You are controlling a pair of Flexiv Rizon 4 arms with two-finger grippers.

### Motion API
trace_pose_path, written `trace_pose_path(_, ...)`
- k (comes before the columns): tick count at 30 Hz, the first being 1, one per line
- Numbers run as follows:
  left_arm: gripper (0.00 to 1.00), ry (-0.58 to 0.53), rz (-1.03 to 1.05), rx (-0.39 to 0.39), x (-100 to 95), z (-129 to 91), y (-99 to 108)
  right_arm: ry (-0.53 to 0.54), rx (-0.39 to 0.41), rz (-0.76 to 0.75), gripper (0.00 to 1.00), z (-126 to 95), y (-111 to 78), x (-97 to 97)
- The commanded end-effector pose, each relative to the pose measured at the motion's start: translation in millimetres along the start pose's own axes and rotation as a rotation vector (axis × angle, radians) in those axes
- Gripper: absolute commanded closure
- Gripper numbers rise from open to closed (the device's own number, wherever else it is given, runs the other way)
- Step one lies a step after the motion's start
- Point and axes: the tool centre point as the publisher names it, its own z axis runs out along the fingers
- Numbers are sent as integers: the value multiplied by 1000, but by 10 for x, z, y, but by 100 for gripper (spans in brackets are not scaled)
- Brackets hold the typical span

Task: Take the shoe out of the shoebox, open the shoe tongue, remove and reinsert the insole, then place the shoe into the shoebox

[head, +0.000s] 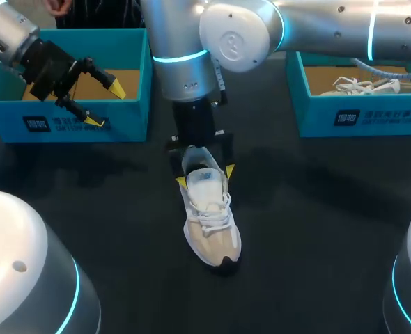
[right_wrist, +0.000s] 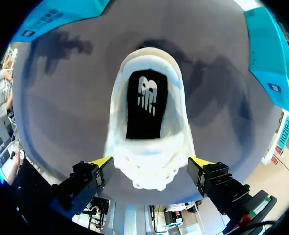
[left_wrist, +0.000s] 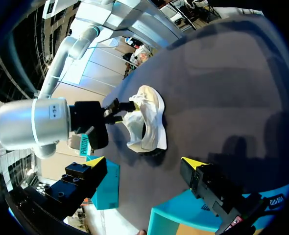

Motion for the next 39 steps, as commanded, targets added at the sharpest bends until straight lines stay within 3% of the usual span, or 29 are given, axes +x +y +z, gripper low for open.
trace_pose_path(1, 0, 2, 1, -1, 0, -5, -6, -13, -43, 13, 0, -136, -178, 24)
trace_pose_path(6, 0, 2, 1, -1, 0, -5, -6, -5, -54, 25, 1, -166, -335, 123)
trace_pose_path(10, 0, 2, 1, -1, 0, -5, -6, 4, -58, 49, 45, -132, -425, 162)
trace_pose_path(14, 0, 2, 1, -1, 0, -5, -6, 11, -60, 69, 60, -98, -504, 172)
trace_pose_path(19, 0, 2, 1, -1, 0, -5, -6, 8, -75, 85, 65, -73, -540, 148)
trace_pose_path(22, 0, 2, 1, -1, 0, -5, -6, 11, -81, 80, 63, -40, -499, 109)
trace_pose_path(34, 0, 2, 1, -1, 0, -5, -6, 21, -121, -27, 65, 115, -6, 50)
trace_pose_path(39, 0, 2, 1, -1, 0, -5, -6, 14, -126, -43, 69, 203, 97, -15)
